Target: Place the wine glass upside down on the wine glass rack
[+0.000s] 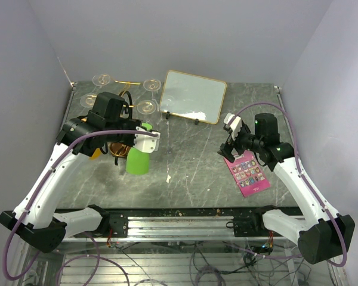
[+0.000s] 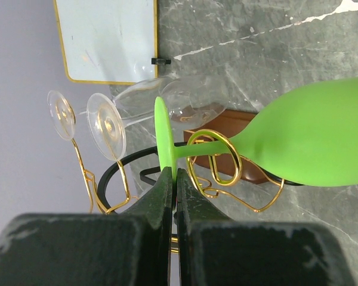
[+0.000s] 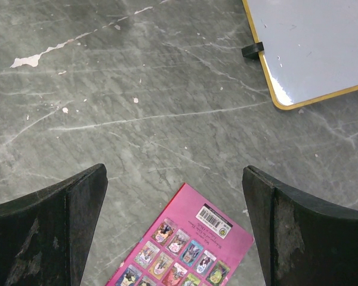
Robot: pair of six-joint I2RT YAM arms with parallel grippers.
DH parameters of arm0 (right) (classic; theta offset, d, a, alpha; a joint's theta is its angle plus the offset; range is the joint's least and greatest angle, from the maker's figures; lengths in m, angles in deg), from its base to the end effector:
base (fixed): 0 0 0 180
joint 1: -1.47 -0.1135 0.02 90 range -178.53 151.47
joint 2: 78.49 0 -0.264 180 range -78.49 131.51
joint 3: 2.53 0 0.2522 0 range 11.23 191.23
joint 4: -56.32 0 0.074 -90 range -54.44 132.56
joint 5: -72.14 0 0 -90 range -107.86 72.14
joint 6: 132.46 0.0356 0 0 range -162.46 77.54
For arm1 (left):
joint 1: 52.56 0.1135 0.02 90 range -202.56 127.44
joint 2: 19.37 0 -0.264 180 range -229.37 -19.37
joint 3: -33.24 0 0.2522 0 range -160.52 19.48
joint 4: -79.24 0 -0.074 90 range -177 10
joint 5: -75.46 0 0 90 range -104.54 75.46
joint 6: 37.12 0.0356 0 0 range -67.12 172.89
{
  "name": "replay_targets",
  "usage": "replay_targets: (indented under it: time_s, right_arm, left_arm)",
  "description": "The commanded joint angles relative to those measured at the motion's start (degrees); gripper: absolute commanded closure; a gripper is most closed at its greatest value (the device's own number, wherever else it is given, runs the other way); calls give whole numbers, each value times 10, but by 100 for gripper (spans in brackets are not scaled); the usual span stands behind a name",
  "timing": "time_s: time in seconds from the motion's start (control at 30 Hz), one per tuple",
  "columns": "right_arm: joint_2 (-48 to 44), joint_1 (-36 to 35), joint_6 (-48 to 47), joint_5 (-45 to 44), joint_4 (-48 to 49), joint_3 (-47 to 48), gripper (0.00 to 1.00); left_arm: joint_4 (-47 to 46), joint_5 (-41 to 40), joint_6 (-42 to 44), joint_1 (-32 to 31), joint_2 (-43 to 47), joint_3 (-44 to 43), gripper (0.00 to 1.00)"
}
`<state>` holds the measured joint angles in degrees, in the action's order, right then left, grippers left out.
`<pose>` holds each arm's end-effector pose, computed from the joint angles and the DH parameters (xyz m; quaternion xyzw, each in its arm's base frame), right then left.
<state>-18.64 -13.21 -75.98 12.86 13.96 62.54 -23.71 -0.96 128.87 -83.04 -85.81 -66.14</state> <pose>0.2101 0.0738 0.3016 -0.4602 0.7401 0.1638 0.4622 0.1717 -0.1107 0.4170 0.7601 0.5104 0.0493 0.3991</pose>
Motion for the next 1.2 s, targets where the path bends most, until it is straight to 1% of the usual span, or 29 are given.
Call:
replay_targets:
  time_s: [0.0, 0.23, 0.9, 1.17]
  right_arm:
    - [0, 3, -6, 11, -3, -5, 5]
    - [2, 3, -7, 10, -3, -6, 5]
    - [4, 3, -8, 11, -5, -4, 4]
    - [7, 3, -9, 10, -6, -3, 4]
  left_arm:
    - [18, 7, 11, -2, 7, -18, 93]
    - [27, -12, 9, -2, 12, -16, 93]
    - [43, -32, 7, -2, 19, -8, 93]
    - [46, -18, -5, -2, 19, -2, 92]
